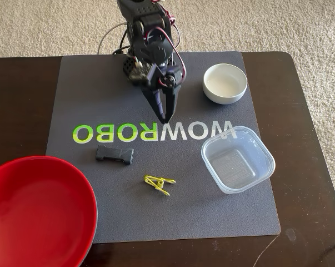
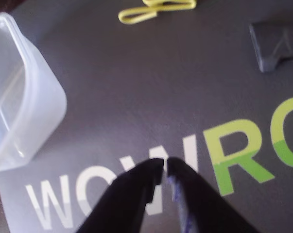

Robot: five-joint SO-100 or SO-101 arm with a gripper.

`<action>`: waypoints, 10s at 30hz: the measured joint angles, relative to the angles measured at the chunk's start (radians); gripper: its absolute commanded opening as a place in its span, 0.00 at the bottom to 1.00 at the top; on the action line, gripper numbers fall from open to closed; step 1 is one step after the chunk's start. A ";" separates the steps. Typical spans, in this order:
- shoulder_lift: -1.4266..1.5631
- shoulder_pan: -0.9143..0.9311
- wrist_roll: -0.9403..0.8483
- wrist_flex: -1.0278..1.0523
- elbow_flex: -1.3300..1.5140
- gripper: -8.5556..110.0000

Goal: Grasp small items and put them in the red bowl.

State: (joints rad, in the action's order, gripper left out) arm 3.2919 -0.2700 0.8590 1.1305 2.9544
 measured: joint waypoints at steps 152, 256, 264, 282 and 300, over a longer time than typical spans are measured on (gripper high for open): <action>-1.595 -0.687 0.380 0.006 -0.765 0.07; -2.169 0.216 -0.966 0.276 -1.720 0.21; -2.192 0.235 -0.956 0.250 -1.712 0.20; -2.298 0.253 -0.916 0.184 -1.715 0.18; -2.293 0.087 -0.887 0.176 -1.715 0.07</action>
State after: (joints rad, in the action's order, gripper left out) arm 0.9986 -0.1825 -0.0276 1.3070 1.2395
